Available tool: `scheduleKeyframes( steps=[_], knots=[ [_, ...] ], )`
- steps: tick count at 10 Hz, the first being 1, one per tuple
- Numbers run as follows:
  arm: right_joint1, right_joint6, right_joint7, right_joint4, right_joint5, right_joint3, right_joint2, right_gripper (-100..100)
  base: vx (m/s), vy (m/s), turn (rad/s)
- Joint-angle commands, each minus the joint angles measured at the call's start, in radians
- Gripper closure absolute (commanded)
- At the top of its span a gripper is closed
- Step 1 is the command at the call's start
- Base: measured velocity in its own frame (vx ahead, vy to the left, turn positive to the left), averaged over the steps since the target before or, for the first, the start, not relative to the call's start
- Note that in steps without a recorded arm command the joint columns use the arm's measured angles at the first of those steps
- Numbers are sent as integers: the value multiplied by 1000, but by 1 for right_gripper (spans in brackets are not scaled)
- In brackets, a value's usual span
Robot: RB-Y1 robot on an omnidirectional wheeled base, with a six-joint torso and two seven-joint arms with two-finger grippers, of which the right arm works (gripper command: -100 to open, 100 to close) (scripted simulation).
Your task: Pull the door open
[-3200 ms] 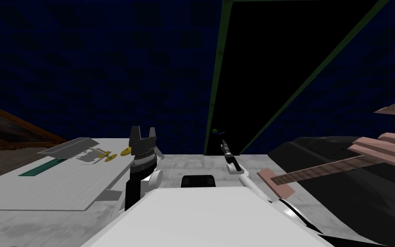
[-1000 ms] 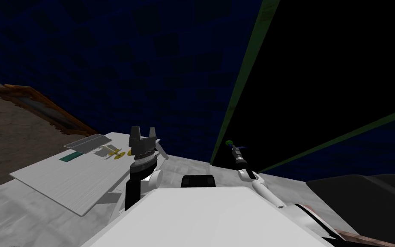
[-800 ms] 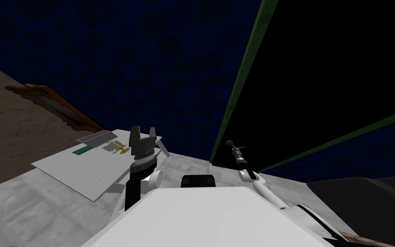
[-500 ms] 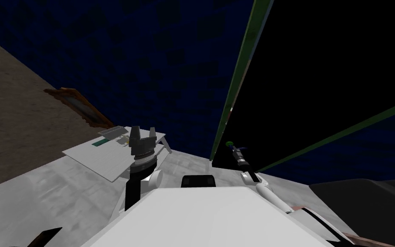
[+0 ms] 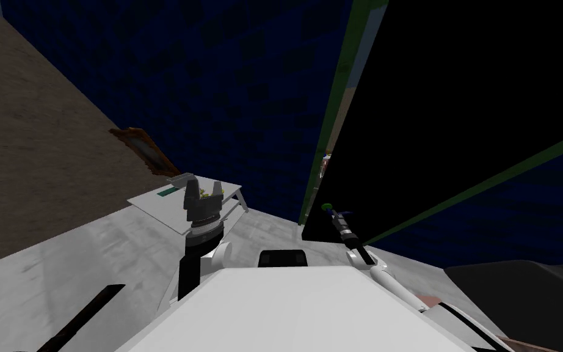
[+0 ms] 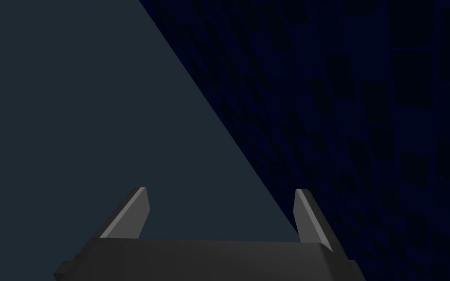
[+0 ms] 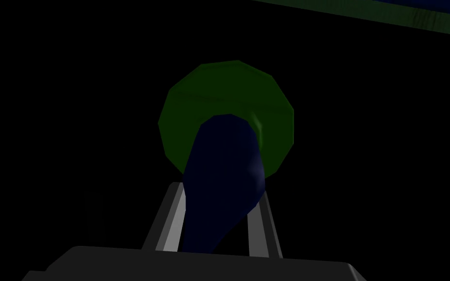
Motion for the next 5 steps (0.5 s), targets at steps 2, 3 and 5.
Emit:
scheduleKeyframes(
  steps=[2,3,5],
  knots=[
    [30,-49,-24,-2,-6,28,-35,100,-224,-71,165],
    [42,-67,-33,-4,-9,39,-49,100,-222,-61,130],
    [60,-94,-46,-7,-12,56,-69,100,-160,-50,102]
  ],
)
